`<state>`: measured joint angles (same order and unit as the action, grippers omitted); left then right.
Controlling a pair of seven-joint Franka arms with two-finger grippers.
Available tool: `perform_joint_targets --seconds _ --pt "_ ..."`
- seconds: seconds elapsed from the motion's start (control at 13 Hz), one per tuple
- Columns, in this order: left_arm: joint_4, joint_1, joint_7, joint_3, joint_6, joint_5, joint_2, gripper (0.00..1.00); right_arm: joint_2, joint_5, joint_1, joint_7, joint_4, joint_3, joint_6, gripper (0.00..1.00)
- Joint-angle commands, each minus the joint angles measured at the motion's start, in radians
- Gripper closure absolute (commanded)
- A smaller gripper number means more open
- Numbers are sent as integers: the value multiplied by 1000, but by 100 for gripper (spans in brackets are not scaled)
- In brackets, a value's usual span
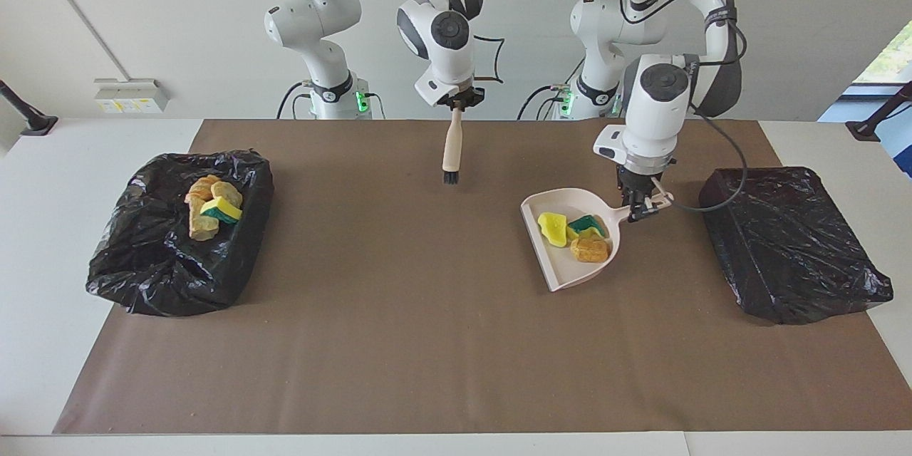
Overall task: Sweep and dump trash in bin
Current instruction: 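Carry the loaded dustpan with the left gripper and tip it into the bag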
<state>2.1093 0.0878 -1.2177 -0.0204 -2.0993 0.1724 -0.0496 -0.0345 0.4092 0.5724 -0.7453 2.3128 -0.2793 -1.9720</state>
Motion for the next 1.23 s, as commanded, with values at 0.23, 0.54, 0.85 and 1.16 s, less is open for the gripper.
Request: perform_joint_targets --seconds 0.23,0.54,0.85,1.16 --pt "-155 -321 -222 -9 124 -62 -21 100 -8 13 3 69 40 -3 -33 100" --pt "-225 -495 -293 -9 111 -65 3 100 -15 11 3 73 62 -3 -37 85" --pt "-311 -603 -375 -4 67 -19 51 100 -2 -96 -11 107 -1 2 -41 0" --pt "-315 -608 -342 -4 -57 200 91 100 -40 -161 -107 175 -65 6 -19 0"
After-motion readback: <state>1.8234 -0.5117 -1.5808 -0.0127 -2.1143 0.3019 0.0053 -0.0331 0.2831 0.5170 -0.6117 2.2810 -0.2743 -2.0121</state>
